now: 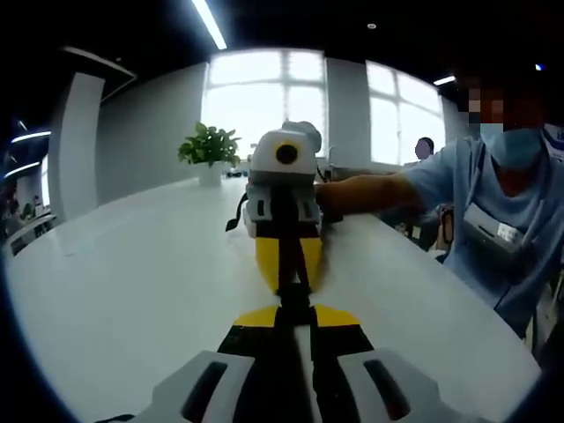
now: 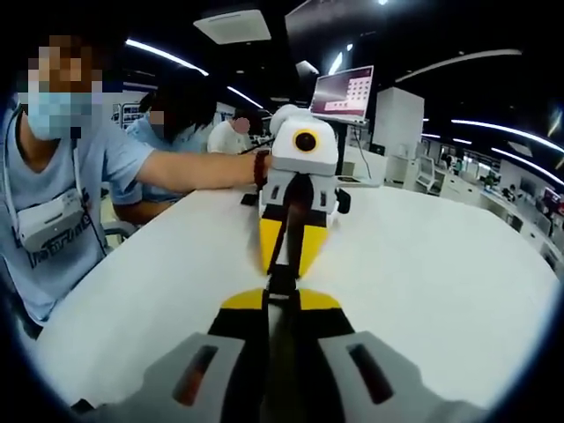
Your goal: Snap the two parts of the plastic buckle together until the buckle closes and remains connected.
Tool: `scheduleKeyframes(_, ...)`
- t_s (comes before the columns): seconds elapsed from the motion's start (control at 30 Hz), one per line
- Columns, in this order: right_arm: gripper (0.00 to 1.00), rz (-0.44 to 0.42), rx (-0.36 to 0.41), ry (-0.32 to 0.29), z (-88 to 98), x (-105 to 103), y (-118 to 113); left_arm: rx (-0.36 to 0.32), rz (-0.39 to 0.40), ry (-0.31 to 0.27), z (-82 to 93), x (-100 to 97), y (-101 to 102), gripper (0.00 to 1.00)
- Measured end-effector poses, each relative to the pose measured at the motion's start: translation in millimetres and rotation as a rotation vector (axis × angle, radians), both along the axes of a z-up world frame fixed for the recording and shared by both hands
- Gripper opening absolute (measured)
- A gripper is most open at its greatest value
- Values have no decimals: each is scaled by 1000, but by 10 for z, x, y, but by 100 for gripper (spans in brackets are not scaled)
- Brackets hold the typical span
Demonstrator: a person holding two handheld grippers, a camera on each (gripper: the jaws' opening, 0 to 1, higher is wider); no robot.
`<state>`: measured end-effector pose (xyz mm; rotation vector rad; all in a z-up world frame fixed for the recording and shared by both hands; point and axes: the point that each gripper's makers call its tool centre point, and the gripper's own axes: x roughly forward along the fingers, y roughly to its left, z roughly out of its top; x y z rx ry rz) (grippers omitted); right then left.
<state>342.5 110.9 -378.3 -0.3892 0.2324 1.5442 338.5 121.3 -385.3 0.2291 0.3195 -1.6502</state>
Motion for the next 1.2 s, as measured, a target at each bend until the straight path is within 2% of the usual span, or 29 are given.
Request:
scheduleKeyframes(0.23,8,-14,7,6,-4,-32,12,3,6,11,13,-7,4,10)
scheduleKeyframes(0.53,9,-25,7,-17,8,-21,5,1,8,9,6,-22,4,10)
scheduleKeyframes(1.2,11,-49,14,2,8,-62,6,-6,10,-3,1,-62,-4,11)
